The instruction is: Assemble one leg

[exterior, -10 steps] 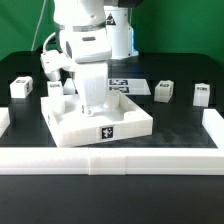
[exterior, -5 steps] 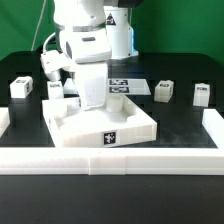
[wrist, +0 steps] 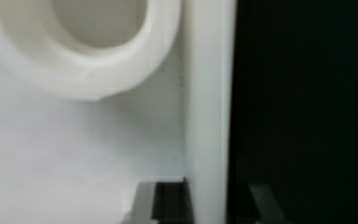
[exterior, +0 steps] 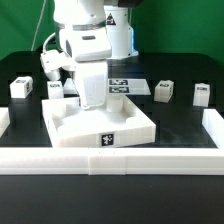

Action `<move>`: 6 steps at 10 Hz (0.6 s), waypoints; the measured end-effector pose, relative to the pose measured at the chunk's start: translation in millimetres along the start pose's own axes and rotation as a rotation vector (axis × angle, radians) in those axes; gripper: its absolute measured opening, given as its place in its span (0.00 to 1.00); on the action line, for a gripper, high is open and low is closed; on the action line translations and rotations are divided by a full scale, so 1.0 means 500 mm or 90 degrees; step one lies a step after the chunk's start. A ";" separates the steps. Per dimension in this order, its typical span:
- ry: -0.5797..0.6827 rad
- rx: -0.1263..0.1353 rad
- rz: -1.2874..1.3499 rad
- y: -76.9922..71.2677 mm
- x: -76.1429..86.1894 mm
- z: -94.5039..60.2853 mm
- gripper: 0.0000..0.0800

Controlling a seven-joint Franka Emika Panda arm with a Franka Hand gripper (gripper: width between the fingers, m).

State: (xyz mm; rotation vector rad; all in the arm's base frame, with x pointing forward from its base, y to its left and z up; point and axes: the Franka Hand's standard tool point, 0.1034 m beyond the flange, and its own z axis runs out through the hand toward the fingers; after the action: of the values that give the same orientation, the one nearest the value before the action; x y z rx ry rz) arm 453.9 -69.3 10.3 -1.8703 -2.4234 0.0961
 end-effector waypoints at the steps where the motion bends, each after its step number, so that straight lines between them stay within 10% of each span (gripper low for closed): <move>1: 0.001 -0.007 0.043 0.009 0.026 0.001 0.08; 6: 0.008 -0.027 0.136 0.104 0.163 -0.004 0.08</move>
Offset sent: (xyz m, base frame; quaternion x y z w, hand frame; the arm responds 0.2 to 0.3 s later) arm 0.0304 0.0643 -0.0061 -0.0040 0.0058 0.0735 0.9973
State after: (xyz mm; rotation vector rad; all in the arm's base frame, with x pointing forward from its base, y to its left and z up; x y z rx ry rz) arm 483.4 22.6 9.0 -2.1366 -2.2258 0.0456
